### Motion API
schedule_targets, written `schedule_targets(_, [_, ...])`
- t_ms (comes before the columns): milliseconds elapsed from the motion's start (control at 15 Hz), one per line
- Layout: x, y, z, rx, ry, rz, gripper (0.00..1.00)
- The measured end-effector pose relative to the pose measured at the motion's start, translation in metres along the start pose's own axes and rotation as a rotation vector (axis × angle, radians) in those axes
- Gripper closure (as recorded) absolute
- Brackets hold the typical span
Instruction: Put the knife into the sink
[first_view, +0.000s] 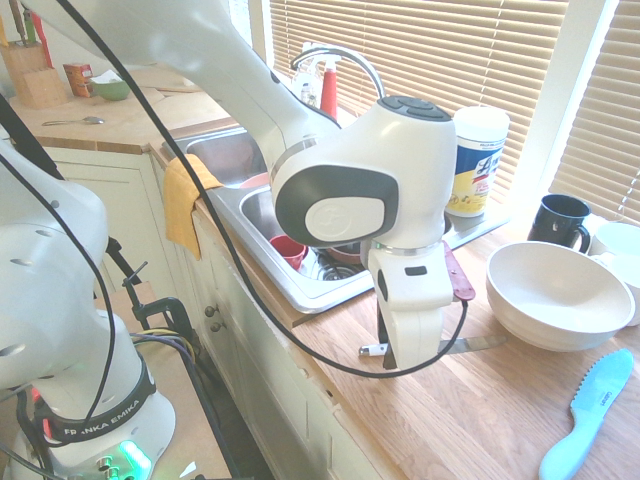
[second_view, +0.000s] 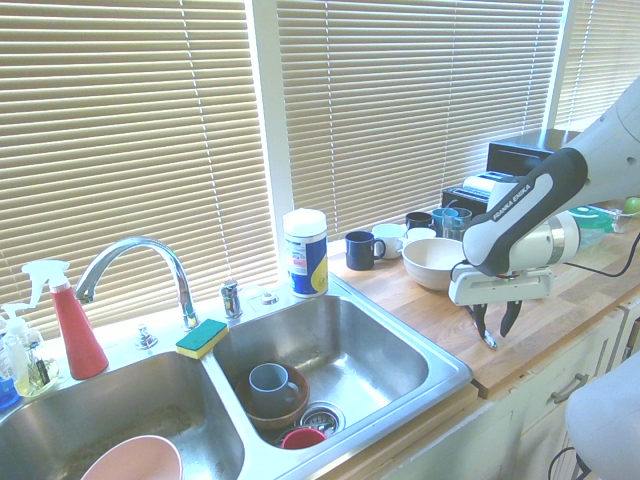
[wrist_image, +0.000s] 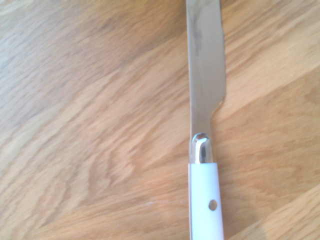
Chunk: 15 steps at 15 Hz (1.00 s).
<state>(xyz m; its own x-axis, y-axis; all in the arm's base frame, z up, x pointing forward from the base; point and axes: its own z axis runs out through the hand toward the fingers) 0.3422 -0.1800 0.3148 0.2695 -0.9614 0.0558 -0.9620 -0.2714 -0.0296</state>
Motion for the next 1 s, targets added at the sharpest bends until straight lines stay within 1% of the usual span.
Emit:
schedule_targets(667, [-0.001,-0.003,0.003,0.006,0.001,-0.013,1.00])
schedule_targets(867, [-0.013,-0.016,-0.004,0.017,0.007,-0.051,1.00])
schedule_targets(1000, [-0.033,-0.033,-0.023,0.038,0.012,-0.101,1.00])
